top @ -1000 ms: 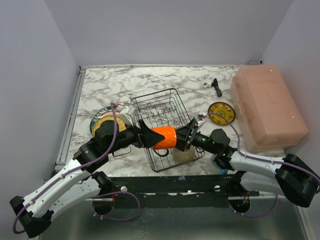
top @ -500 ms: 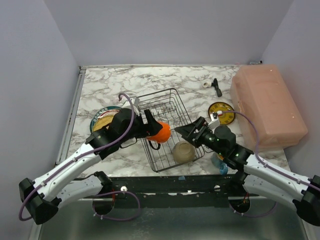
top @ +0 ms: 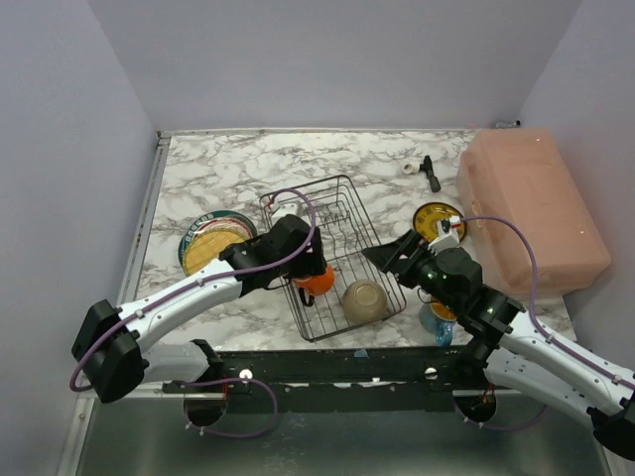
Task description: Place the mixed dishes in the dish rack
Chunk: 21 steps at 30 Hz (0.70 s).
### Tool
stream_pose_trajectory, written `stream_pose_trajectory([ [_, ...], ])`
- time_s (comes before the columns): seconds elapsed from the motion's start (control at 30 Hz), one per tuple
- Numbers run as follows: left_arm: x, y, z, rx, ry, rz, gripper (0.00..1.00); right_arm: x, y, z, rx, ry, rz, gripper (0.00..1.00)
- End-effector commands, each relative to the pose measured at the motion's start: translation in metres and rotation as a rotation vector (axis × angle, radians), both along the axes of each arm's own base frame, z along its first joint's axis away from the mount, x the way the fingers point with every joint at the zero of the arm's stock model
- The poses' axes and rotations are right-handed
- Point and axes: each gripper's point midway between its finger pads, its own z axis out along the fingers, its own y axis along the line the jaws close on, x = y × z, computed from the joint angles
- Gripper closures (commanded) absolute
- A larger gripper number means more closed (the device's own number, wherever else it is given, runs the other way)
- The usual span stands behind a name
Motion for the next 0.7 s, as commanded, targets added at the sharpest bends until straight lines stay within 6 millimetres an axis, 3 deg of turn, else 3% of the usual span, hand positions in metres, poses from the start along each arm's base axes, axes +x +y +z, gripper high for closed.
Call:
stream_pose_trajectory([
  [0.0,0.014,-0.021,0.017,0.003,-0.06,0.015,1.0,0.003,-0.009,-0.003,-0.061,-0.01,-0.035,0.03],
  [0.27,0.02,-0.039,0.005,0.139,-0.019,0.018,1.0,0.001,-0.015,-0.004,-0.071,-0.012,-0.043,0.04],
  [0.47,0.023,-0.063,-0.004,0.183,-0.012,-0.092,1.0,0.001,-0.022,-0.003,-0.105,-0.025,-0.058,0.04],
  [0.67,0.023,-0.07,-0.017,0.245,0.026,-0.165,1.0,-0.001,-0.031,0.001,-0.16,-0.038,-0.066,0.04],
])
